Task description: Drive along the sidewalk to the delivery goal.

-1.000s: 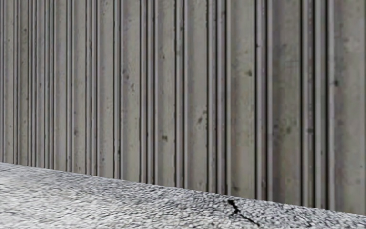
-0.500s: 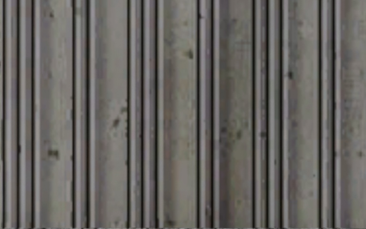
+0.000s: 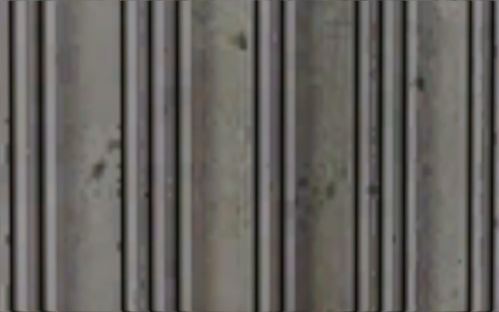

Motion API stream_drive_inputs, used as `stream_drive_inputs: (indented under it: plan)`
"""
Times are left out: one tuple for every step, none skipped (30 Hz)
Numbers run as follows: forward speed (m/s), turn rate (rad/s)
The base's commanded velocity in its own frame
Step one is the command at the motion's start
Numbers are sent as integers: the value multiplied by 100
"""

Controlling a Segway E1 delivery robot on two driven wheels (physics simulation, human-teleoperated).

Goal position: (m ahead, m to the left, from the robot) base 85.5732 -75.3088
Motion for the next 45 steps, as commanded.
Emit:
stream_drive_inputs:
  plan:
    - [0,0]
    - [0,0]
    - [0,0]
    - [0,-7]
    - [0,-22]
    - [0,-22]
    - [-4,-36]
    - [-28,-50]
    - [-48,-55]
    - [-48,-55]
    - [-59,-57]
    - [-69,-61]
    - [-69,-61]
    - [-78,-71]
    - [-83,-76]
    - [-84,-78]
    - [-84,-78]
    - [-83,-78]
    - [-78,-78]
    - [-76,-78]
    - [-76,-78]
    - [-76,-78]
    - [-76,-78]
    - [-76,-78]
    - [-76,-78]
    - [-76,-78]
    - [-75,-78]
    - [-75,-78]
    - [-75,-78]
    - [-75,-78]
    - [-75,-78]
    - [-75,-78]
    - [-75,-78]
    - [-75,-79]
    - [-75,-79]
    - [-75,-79]
    - [-75,-79]
    - [-75,-79]
    - [-75,-79]
    - [-75,-79]
    - [-75,-79]
    - [-71,-79]
    - [-71,-79]
    - [-69,-79]
    - [0,-66]
